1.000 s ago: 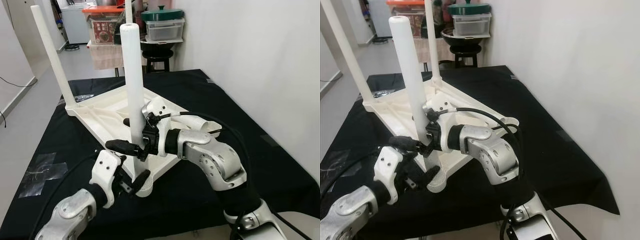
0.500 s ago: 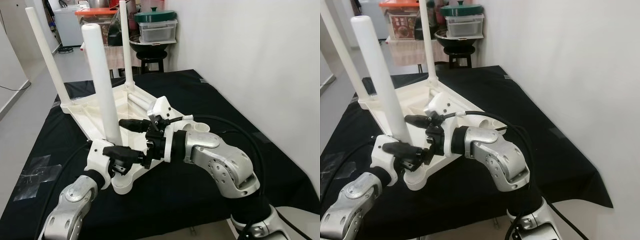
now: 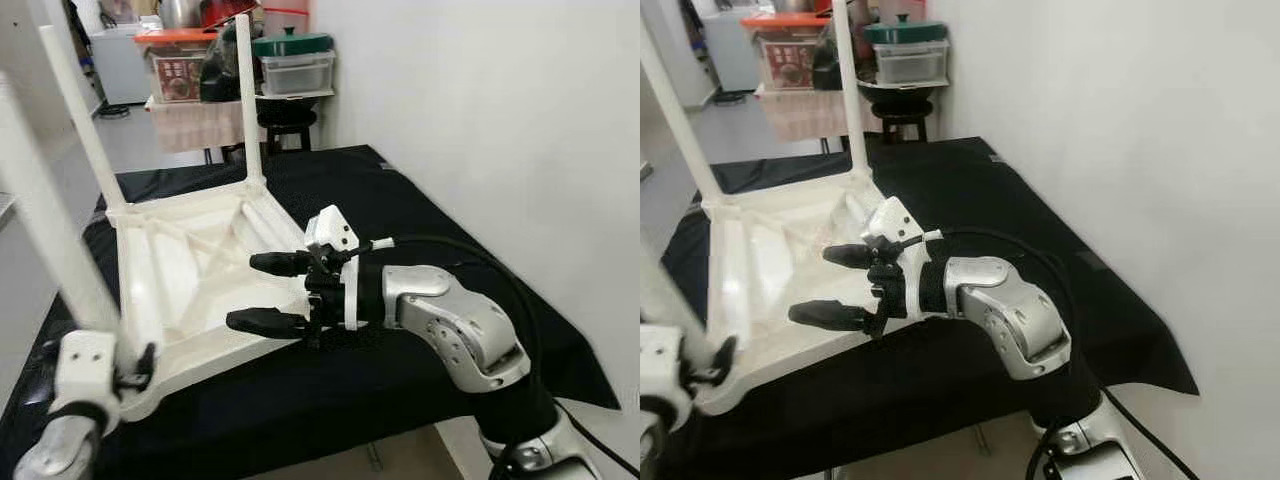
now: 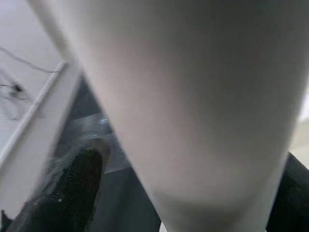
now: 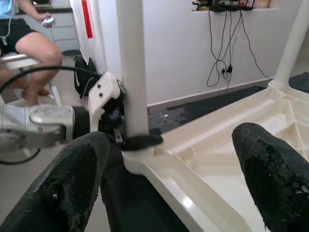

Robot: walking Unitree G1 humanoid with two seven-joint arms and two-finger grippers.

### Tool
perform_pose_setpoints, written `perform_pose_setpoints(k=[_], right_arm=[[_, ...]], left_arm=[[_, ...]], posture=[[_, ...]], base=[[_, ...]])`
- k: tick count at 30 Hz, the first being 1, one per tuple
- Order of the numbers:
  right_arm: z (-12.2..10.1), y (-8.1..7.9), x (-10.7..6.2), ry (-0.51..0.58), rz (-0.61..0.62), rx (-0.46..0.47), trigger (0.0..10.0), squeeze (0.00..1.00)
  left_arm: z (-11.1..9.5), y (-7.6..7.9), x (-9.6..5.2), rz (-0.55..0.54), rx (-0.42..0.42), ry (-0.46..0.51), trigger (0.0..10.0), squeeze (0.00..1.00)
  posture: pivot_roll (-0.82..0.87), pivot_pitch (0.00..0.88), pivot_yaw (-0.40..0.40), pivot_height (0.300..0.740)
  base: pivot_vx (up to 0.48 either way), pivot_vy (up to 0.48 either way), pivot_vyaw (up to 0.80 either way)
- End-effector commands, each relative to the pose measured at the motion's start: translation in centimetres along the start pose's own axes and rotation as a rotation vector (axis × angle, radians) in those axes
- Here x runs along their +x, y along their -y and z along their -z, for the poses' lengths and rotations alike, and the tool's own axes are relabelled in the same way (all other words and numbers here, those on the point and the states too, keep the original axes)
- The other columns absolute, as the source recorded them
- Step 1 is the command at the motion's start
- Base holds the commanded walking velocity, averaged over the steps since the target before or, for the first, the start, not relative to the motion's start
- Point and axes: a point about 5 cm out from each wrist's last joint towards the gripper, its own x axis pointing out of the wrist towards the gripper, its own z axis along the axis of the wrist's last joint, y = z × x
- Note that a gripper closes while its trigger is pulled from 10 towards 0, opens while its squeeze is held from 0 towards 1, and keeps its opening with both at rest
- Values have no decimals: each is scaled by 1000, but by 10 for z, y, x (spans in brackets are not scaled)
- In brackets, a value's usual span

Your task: Building children table

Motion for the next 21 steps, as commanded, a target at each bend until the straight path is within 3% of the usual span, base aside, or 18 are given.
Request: perform_pose_setpoints(k=[1,2,4,7,9,10,14,15,16,21], right_arm=[[4,-3,4,-19,-24,-6,10000,0],[7,-4,4,-30,-32,-7,10000,0],[7,-4,4,-30,-32,-7,10000,0],[11,-6,5,-56,-38,-14,10000,0],[11,-6,5,-56,-38,-14,10000,0],[14,-5,5,-68,-28,-19,10000,0],[18,-4,7,-91,-7,-27,10000,0],[20,-5,8,-98,-2,-29,10000,0],[24,-6,10,-117,4,-34,10000,0],[27,-7,10,-135,13,-41,10000,0]], left_arm=[[10,-36,2,-153,76,-54,10000,0],[9,-49,6,-190,101,-49,10000,0],[9,-49,6,-190,101,-49,10000,0],[3,-73,17,-254,139,-34,10000,0],[3,-73,17,-254,139,-34,10000,0],[-2,-78,24,-267,151,-23,10000,0],[-10,-72,37,-243,139,15,10000,0],[-13,-68,41,-229,130,31,10000,0],[-20,-53,49,-174,97,73,10000,0],[-24,-32,52,-78,67,110,10000,0]], posture=[[16,0,-10,740],[13,0,-9,740],[13,0,-9,740],[7,0,-3,740],[7,0,-3,740],[3,0,-1,740],[-8,0,0,740],[-8,0,0,740],[-19,0,5,740],[-23,0,11,740]], base=[[0,0,0],[0,0,0],[0,0,0],[0,0,0],[0,0,0],[0,0,0],[0,0,0],[0,0,0],[0,0,0],[0,0,0]])
